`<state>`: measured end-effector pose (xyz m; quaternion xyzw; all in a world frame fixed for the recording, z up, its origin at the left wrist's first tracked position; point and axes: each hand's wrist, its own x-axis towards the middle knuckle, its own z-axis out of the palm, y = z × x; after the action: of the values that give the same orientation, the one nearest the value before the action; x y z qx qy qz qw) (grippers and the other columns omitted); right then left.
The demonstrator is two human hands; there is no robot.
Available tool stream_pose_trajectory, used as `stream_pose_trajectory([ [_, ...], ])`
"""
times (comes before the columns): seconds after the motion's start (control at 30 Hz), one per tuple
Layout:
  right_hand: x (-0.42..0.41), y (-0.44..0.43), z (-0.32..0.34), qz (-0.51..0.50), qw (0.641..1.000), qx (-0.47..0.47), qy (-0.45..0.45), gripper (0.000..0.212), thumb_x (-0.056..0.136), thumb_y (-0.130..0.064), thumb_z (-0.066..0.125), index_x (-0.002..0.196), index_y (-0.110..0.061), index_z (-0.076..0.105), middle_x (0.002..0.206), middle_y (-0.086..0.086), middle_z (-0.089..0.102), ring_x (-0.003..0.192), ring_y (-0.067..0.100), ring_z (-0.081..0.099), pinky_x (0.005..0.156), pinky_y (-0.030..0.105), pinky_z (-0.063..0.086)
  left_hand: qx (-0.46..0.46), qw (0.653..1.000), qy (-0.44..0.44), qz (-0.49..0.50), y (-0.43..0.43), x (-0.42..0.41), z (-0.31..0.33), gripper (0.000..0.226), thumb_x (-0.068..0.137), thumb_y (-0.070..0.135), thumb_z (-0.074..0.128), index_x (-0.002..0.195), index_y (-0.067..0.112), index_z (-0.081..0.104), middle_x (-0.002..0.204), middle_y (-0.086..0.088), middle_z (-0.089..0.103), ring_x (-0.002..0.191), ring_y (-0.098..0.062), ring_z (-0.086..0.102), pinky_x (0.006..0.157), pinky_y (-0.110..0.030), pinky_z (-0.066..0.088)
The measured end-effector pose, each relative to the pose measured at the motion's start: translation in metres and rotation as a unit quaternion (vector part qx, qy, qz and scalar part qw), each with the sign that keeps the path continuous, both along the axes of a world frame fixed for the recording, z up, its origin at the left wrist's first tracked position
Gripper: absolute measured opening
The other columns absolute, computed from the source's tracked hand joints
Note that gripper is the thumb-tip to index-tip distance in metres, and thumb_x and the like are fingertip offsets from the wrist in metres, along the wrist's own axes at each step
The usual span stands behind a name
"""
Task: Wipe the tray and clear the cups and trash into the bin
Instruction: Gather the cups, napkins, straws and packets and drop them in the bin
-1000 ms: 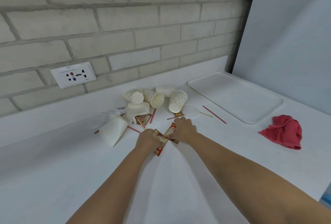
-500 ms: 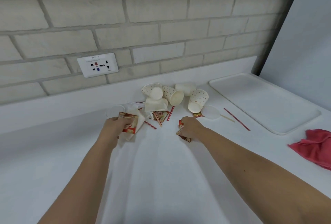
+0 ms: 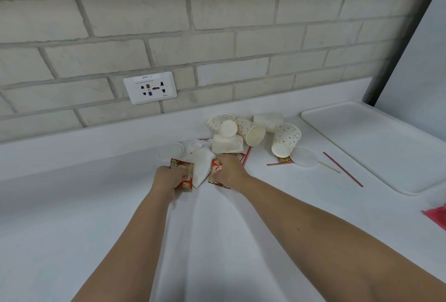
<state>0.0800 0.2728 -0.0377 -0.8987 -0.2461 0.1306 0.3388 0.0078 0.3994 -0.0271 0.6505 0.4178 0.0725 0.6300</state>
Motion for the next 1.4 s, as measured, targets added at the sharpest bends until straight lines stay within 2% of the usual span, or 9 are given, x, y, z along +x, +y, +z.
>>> stream_pose_trajectory([
  [0.1,0.002,0.011,-0.004,-0.003,0.999,-0.03,-0.016,0.037,0.083,-0.007,0.063,0.118,-0.005,0.053,0.119,0.013,0.058,0.113,0.029,0.054,0.094,0.037,0.047,0.003,1.0,0.003,-0.015,0.003,0.007,-0.003,0.014,0.084,0.004,0.062,0.071,0.009,0.056,0.073,-0.009,0.059,0.064,-0.02,0.057,0.05,-0.026,0.049],
  [0.27,0.007,0.018,-0.008,-0.025,0.998,-0.058,-0.001,0.035,0.085,-0.017,0.061,0.118,-0.008,0.052,0.117,0.008,0.06,0.11,0.027,0.056,0.081,0.033,0.046,0.006,1.0,-0.007,-0.004,0.011,0.02,-0.017,0.008,0.078,0.004,0.063,0.074,0.009,0.06,0.09,-0.016,0.066,0.093,-0.034,0.066,0.089,-0.048,0.053],
  [0.4,0.007,0.019,-0.005,-0.018,0.996,-0.079,0.022,0.035,0.087,-0.015,0.059,0.12,-0.007,0.052,0.116,0.01,0.06,0.109,0.027,0.057,0.078,0.031,0.045,0.001,1.0,-0.023,0.009,0.01,0.021,-0.017,0.01,0.077,0.001,0.063,0.072,0.01,0.06,0.095,-0.018,0.068,0.093,-0.034,0.066,0.087,-0.047,0.054],
  [0.5,0.005,0.013,-0.002,-0.008,0.995,-0.101,0.024,0.004,0.087,-0.007,0.053,0.091,-0.006,0.055,0.085,0.004,0.053,0.079,0.02,0.054,0.06,0.027,0.04,0.012,0.999,-0.045,0.008,0.01,0.014,-0.012,0.012,0.08,0.002,0.062,0.071,0.01,0.061,0.083,-0.015,0.067,0.078,-0.03,0.064,0.064,-0.032,0.058],
  [0.63,0.003,-0.003,0.008,-0.003,0.993,-0.116,0.034,0.035,0.084,0.001,0.051,0.06,-0.015,0.032,0.062,-0.002,0.034,0.053,0.01,0.032,0.046,0.021,0.025,0.047,0.996,-0.072,-0.005,0.014,0.001,-0.005,0.016,0.082,0.002,0.059,0.068,0.009,0.059,0.069,-0.009,0.057,0.059,-0.019,0.047,0.05,-0.023,0.031],
  [1.0,-0.011,-0.089,0.057,0.023,0.978,-0.201,0.045,0.035,0.074,-0.007,0.071,0.06,-0.011,0.04,0.06,-0.001,0.038,0.052,0.012,0.036,0.046,0.022,0.028,0.07,0.987,-0.146,-0.021,-0.019,-0.023,0.034,0.015,0.083,0.0,0.056,0.072,0.011,0.056,0.079,-0.011,0.059,0.073,-0.025,0.052,0.059,-0.028,0.04],
  [1.2,-0.031,-0.152,0.083,-0.007,0.976,-0.212,0.05,0.022,0.077,-0.013,0.074,0.084,-0.007,0.054,0.074,-0.001,0.045,0.069,0.015,0.047,0.053,0.021,0.037,0.04,0.983,-0.171,-0.061,-0.079,-0.031,0.051,0.019,0.082,-0.002,0.061,0.097,0.009,0.057,0.088,-0.007,0.062,0.078,-0.023,0.06,0.067,-0.032,0.052],
  [1.3,-0.042,-0.188,0.092,-0.035,0.977,-0.204,0.056,0.034,0.078,-0.013,0.074,0.065,-0.017,0.042,0.071,-0.004,0.044,0.072,0.014,0.05,0.048,0.019,0.036,0.045,0.979,-0.18,-0.088,-0.112,-0.036,0.057,0.022,0.082,-0.001,0.062,0.098,0.011,0.055,0.087,-0.003,0.062,0.077,-0.019,0.061,0.064,-0.029,0.053],
  [1.4,-0.053,-0.227,0.099,-0.048,0.974,-0.211,0.059,0.024,0.079,-0.013,0.073,0.072,-0.011,0.05,0.075,0.001,0.051,0.076,0.019,0.053,0.047,0.02,0.038,0.058,0.974,-0.185,-0.12,-0.147,-0.043,0.059,0.022,0.082,0.0,0.063,0.097,0.013,0.056,0.095,-0.006,0.063,0.081,-0.021,0.062,0.07,-0.034,0.055],
])
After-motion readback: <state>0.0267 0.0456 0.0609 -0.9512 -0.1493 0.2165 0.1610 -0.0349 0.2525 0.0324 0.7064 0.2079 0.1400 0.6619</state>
